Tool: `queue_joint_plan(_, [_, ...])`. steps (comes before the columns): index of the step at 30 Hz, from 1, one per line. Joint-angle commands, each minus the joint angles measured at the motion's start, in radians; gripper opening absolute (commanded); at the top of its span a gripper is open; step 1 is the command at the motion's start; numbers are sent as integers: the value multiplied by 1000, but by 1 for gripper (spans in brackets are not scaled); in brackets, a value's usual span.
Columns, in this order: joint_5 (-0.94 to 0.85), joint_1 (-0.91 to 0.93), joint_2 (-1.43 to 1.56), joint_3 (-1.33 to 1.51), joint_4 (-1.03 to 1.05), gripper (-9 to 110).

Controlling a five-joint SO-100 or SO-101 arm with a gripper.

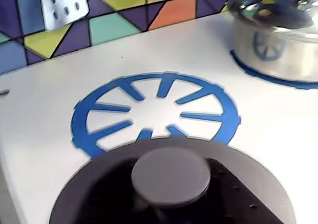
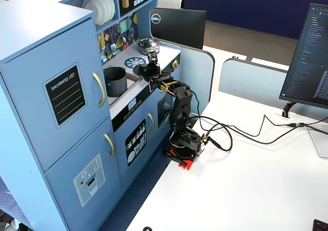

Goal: Take off the lid from the gray recipient and place it on the counter

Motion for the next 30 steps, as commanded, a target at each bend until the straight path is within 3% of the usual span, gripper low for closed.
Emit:
queue_joint_plan(1, [5,21,26,-8,-46,24])
queue_joint_plan(12, [-18,38,83,-31,-20,26])
queue_joint_plan(15, [-17,17,184,-61,78,25])
queue_joint_plan(17, [-9,-5,308,-94,225,23])
queue_joint_plan(25, [40,-236,942,-190,1255,10])
queue_joint_plan(27, [-15,-325,1049,-147,1413,4])
queue_joint_plan(30, [-259,-396,1178,-2,1577,0])
